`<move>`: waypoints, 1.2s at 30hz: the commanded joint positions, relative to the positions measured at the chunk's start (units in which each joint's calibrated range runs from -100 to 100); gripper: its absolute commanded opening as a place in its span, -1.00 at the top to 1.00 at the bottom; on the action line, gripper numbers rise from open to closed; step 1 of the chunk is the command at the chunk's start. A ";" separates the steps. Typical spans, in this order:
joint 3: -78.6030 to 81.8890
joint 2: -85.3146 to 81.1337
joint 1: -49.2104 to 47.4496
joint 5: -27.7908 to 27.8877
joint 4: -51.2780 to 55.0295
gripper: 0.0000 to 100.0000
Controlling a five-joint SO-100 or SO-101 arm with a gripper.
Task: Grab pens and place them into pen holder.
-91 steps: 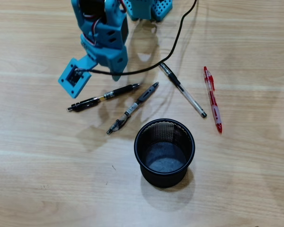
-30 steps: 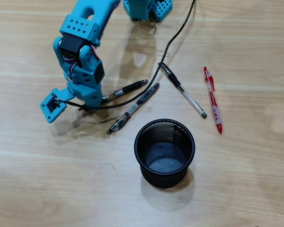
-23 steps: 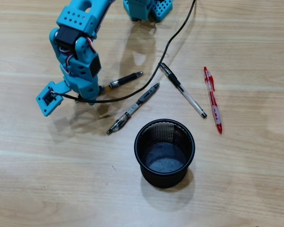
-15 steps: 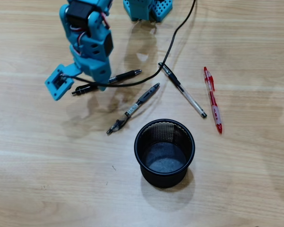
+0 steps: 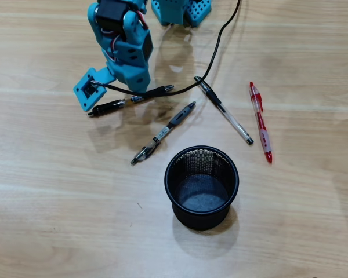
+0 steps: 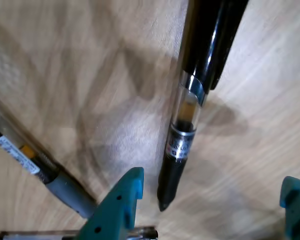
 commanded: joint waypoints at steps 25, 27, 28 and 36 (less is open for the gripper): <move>14.51 -0.30 -0.09 -3.11 -22.88 0.96; 14.51 -0.47 0.10 -2.95 -22.78 0.96; 14.51 -0.64 0.19 -2.53 -22.97 0.96; 5.28 -14.40 0.37 6.11 -22.69 0.96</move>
